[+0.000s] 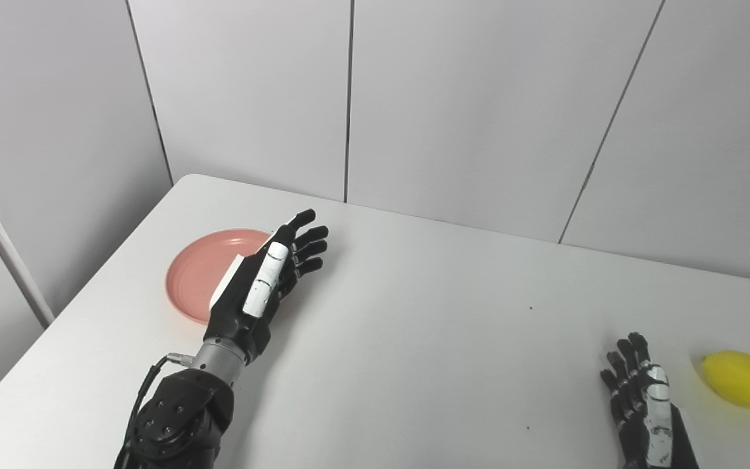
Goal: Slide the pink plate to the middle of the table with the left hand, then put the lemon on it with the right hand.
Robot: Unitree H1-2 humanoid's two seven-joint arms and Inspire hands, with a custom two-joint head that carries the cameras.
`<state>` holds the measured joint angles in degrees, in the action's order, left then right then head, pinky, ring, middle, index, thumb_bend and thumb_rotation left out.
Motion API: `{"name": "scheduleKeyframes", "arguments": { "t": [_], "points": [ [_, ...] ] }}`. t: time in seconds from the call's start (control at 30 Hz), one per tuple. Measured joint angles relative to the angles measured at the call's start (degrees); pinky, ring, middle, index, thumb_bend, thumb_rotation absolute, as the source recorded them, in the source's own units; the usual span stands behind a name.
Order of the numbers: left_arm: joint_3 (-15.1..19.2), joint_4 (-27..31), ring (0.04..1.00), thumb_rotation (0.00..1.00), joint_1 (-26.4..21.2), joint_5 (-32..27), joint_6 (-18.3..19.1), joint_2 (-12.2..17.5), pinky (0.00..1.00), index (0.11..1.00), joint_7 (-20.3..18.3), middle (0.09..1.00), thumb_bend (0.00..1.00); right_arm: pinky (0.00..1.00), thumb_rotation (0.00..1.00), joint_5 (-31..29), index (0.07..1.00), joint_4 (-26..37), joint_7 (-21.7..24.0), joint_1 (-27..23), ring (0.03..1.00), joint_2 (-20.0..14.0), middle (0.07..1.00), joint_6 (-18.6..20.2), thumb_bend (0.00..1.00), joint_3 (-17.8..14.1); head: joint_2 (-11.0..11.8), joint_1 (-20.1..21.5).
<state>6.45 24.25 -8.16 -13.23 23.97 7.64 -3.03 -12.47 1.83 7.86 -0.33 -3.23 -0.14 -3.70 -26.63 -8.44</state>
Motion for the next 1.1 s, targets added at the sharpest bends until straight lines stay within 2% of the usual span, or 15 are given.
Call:
{"name": "scheduleKeyframes", "arguments": {
  "t": [0.13,0.3,0.47,0.63,0.77,1.0,1.1],
  "points": [
    [1.7,-0.4,0.891,0.87,-2.1,-1.3,0.1,3.0,0.90,0.860,-1.0,0.875,0.90,1.00,1.00,0.1,1.000,0.0,0.0,0.0,0.999,0.1,1.000,0.0,0.70,0.0,0.1,0.1],
    [5.5,-5.5,0.885,0.85,-4.2,-3.5,-0.1,6.6,0.89,0.841,-1.6,0.848,0.89,1.00,1.00,0.2,1.000,0.0,0.0,0.0,0.999,0.2,1.000,0.0,0.69,0.0,0.0,0.1],
    [8.1,-12.1,0.885,0.83,-5.1,-6.0,-1.1,8.4,0.90,0.835,-4.0,0.857,0.90,1.00,1.00,0.4,1.000,0.0,0.0,0.0,0.996,0.2,1.000,0.0,0.69,0.0,0.2,0.2],
    [10.1,-16.9,0.854,0.82,-7.6,-7.0,-3.6,10.7,0.84,0.816,-5.4,0.836,0.91,1.00,1.00,0.5,1.000,0.0,0.0,0.0,0.993,0.2,1.000,0.0,0.70,0.0,0.2,0.1],
    [10.9,-19.6,0.858,0.83,-9.1,-6.9,-5.1,12.7,0.85,0.830,-6.0,0.848,0.91,1.00,1.00,0.6,1.000,0.2,-0.1,0.1,0.992,0.2,1.000,0.0,0.70,0.0,0.2,0.0],
    [12.5,-24.6,0.842,0.83,-9.9,-8.0,-6.8,14.3,0.82,0.846,-7.7,0.851,0.88,1.00,1.00,0.6,1.000,0.2,-0.1,0.1,0.992,0.2,0.999,0.0,0.70,-0.1,0.3,-0.2],
    [13.0,-26.4,0.810,0.83,-10.4,-8.1,-7.2,15.0,0.77,0.846,-7.9,0.815,0.86,1.00,1.00,0.5,0.998,0.2,-0.1,0.1,0.986,0.2,0.998,0.0,0.71,-0.2,0.3,-0.2]
  ]
}}
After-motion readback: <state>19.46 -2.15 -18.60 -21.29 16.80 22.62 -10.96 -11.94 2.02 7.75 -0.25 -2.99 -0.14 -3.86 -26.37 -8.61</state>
